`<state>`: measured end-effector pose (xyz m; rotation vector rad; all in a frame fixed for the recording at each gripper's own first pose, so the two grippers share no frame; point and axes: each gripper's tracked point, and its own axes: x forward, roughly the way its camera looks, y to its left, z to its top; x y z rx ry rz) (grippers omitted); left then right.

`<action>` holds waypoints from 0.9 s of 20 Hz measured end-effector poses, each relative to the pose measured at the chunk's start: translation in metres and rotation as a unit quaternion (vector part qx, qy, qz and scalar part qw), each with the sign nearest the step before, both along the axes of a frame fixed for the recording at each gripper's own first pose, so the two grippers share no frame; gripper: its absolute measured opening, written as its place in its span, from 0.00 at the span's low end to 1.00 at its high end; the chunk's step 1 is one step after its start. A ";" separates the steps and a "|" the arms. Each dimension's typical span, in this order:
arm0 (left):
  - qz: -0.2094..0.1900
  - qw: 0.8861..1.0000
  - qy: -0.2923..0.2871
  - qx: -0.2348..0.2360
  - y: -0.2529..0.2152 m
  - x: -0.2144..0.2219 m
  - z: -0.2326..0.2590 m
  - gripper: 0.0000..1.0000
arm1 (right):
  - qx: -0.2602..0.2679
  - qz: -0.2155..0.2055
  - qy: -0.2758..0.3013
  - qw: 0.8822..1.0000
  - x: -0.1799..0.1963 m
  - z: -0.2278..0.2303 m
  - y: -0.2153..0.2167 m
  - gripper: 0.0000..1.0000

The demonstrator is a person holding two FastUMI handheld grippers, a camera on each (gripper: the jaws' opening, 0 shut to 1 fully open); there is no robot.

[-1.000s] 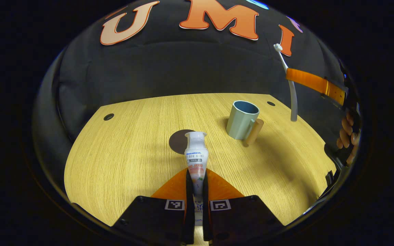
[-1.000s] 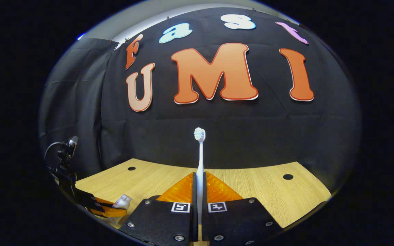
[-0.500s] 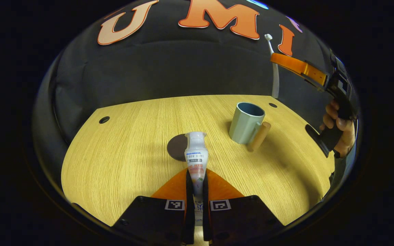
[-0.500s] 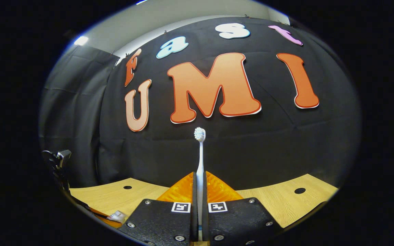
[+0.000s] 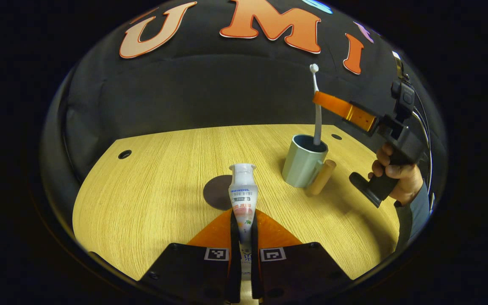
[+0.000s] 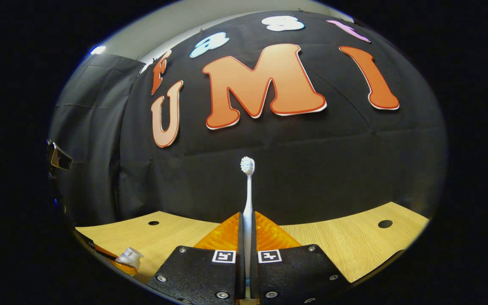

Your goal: Put the toothbrush and toothpaste on the desktop into the cup, then pick up the cup and place it on the coaster on the desktop.

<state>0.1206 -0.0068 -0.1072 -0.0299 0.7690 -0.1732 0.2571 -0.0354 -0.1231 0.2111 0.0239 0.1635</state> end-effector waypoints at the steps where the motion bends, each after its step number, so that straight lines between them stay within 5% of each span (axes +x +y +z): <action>1: -0.003 1.000 -0.007 -0.002 -0.002 0.001 0.003 0.13 | -0.001 0.000 0.003 1.000 0.000 -0.004 0.000 0.05; 11: -0.009 0.990 -0.138 -0.006 -0.028 0.057 0.057 0.13 | 0.016 0.001 0.079 0.997 -0.006 -0.042 -0.013 0.12; 13: -0.011 0.984 -0.180 -0.006 -0.039 0.077 0.076 0.13 | 0.031 0.004 0.102 0.994 -0.010 -0.050 -0.016 0.20; 18: -0.010 0.962 -0.269 -0.043 -0.063 0.129 0.109 0.13 | 0.023 -0.009 0.103 0.994 -0.025 -0.044 -0.039 0.61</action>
